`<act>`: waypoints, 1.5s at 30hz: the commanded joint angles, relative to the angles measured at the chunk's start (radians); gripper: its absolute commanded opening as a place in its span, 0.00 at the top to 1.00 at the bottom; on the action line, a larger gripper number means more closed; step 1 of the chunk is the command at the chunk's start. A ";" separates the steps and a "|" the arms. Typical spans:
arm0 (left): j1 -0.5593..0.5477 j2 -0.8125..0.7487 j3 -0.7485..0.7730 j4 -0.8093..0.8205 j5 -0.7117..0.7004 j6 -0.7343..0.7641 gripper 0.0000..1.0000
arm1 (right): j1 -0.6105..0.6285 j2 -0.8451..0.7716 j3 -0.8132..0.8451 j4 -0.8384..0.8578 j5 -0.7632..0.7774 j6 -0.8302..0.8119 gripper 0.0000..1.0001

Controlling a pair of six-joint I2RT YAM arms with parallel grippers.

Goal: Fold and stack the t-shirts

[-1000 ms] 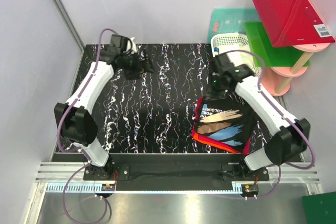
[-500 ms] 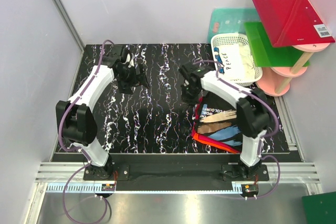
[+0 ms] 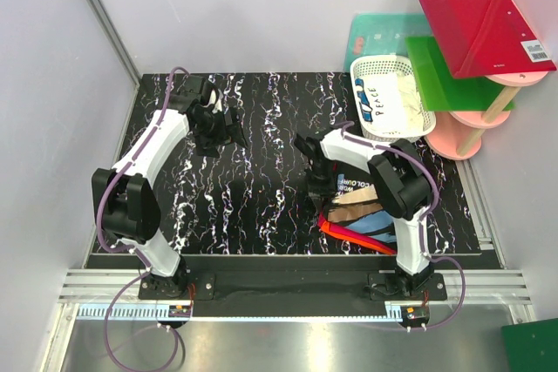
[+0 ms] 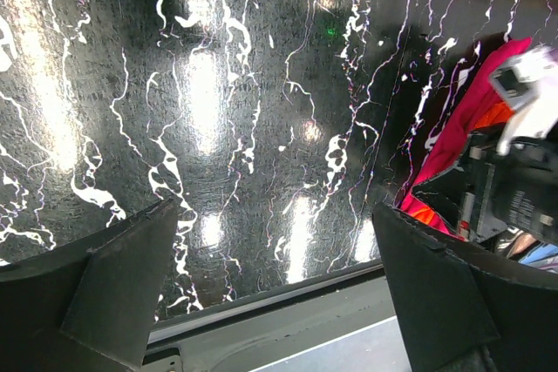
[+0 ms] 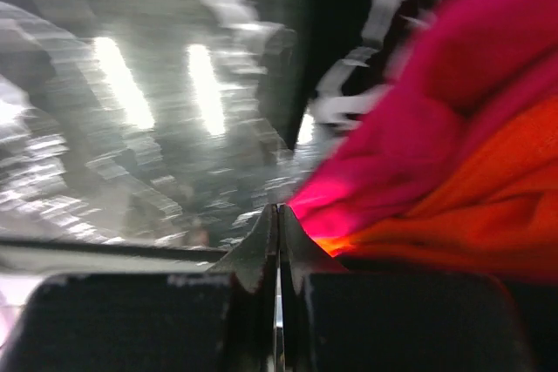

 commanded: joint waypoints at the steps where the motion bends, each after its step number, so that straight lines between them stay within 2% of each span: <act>1: 0.002 -0.035 0.007 0.009 -0.008 0.019 0.01 | 0.000 0.040 -0.073 -0.072 0.087 0.026 1.00; 11: 0.002 -0.046 -0.007 0.011 -0.006 0.024 0.01 | -0.018 0.047 -0.208 -0.082 0.157 0.116 1.00; 19: 0.002 -0.052 -0.015 0.011 -0.002 0.025 0.01 | -0.102 -0.012 -0.286 -0.066 0.235 0.130 1.00; 22: 0.002 -0.052 -0.020 0.012 0.001 0.026 0.01 | -0.109 -0.045 -0.263 -0.070 0.258 0.117 1.00; 26: 0.002 -0.052 -0.027 0.012 0.000 0.029 0.01 | -0.094 -0.110 -0.121 -0.088 0.299 0.087 1.00; 31: 0.002 -0.054 -0.033 0.012 0.000 0.030 0.01 | -0.072 -0.105 0.016 -0.129 0.276 0.043 1.00; 38: 0.002 -0.055 -0.029 0.011 0.004 0.029 0.01 | -0.044 0.038 -0.010 -0.109 0.128 0.004 1.00; 45: 0.002 -0.060 -0.032 0.009 0.004 0.033 0.01 | -0.047 0.078 -0.051 -0.128 0.198 0.032 1.00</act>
